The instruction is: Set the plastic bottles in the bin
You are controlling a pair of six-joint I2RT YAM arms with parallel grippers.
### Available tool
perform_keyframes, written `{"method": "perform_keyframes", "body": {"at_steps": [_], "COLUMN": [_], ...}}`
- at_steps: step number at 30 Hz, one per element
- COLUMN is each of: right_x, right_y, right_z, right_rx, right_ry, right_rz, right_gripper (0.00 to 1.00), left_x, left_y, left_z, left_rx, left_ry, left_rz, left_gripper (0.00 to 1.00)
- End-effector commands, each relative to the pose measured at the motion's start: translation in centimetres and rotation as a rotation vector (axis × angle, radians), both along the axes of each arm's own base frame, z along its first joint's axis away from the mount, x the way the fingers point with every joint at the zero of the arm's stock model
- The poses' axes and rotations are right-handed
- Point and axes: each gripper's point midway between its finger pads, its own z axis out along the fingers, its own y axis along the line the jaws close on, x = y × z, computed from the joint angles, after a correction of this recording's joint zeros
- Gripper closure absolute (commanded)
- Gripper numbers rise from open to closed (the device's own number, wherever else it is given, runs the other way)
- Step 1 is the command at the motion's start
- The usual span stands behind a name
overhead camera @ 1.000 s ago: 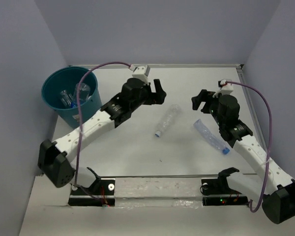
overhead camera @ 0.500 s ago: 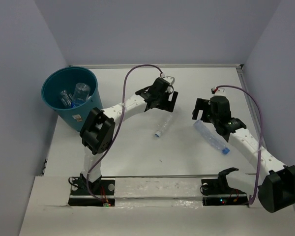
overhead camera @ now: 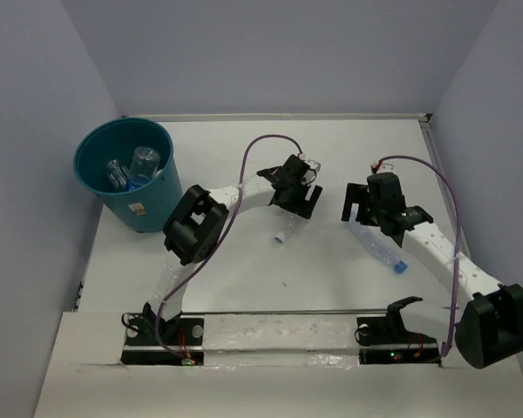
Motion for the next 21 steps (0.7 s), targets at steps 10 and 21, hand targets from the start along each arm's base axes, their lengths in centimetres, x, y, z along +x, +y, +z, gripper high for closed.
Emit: {"method": "perform_keyframes", "body": {"at_steps": [10,21], "right_x": [0.9,1.8], "right_y": [-0.9,-1.1], "right_z": [-2.4,-5.1], "right_rx": [-0.158,-0.233], "right_ry": [0.227,0.339], "right_rz": [0.031,0.070], "right_gripper": [0.00,0.00], "left_x": [1.7,2.5], "left_y": [-0.1,2.5], "left_z": [4.0,16.9], "left_rx": [-0.046,-0.274], "left_ry": [-0.106,-0.280], "left_rz": [0.064,0.140], "left_gripper": [0.48,0.63]}}
